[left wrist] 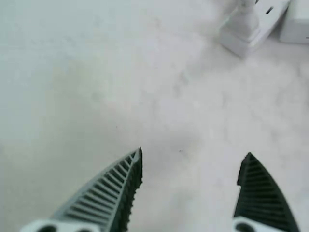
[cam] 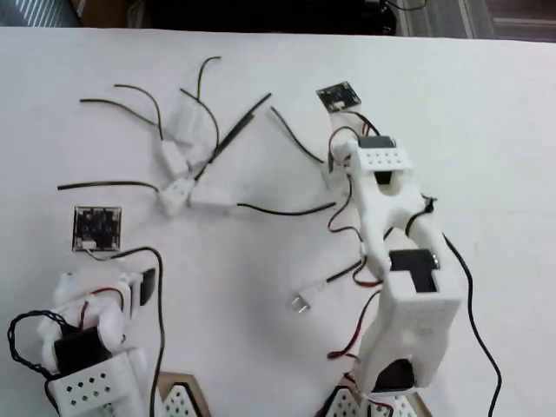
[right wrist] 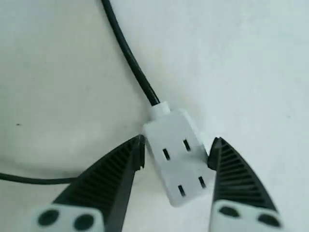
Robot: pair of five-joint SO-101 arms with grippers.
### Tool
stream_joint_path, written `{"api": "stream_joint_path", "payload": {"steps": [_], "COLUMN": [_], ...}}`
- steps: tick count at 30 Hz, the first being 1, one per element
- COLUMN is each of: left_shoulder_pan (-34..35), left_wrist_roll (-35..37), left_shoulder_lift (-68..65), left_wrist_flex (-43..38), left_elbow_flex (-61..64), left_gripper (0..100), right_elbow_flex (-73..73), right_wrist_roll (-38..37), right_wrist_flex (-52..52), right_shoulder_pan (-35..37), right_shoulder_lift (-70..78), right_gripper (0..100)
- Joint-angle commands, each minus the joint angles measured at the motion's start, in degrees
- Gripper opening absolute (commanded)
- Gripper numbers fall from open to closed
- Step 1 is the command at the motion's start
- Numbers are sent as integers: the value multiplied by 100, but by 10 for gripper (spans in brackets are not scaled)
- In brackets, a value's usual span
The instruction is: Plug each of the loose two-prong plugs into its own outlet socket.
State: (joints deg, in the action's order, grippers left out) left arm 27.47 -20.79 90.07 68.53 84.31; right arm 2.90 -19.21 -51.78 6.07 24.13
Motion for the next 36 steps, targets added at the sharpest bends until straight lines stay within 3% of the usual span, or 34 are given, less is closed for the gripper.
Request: {"api": "stream_joint_path", "payload": {"steps": [1,3,7,19,26,36], "left_shoulder_pan": [31,31,31,31,31,31], "left_wrist_roll": [0,0,0,0,0,0], "left_shoulder_lift": [75,75,75,75,75,75], "left_wrist_flex": [-79,-79,-79,-79,-79,-79], "left_elbow_flex": [-44,-44,-44,-44,-44,-44], "left_gripper": [313,313,313,313,313,313], "right_elbow_flex": [-492,-519,-510,-492,-114,2936], "right_wrist_roll": [-26,-26,-26,-114,-1398,-3560], "right_wrist_flex": [57,57,57,-1490,-2510,-2088], "right_shoulder_pan": [-136,-145,-189,-198,31,1226], "right_shoulder_lift": [312,462,497,-1244,-2967,-5833], "right_gripper": [211,183,6,17,17,17]}}
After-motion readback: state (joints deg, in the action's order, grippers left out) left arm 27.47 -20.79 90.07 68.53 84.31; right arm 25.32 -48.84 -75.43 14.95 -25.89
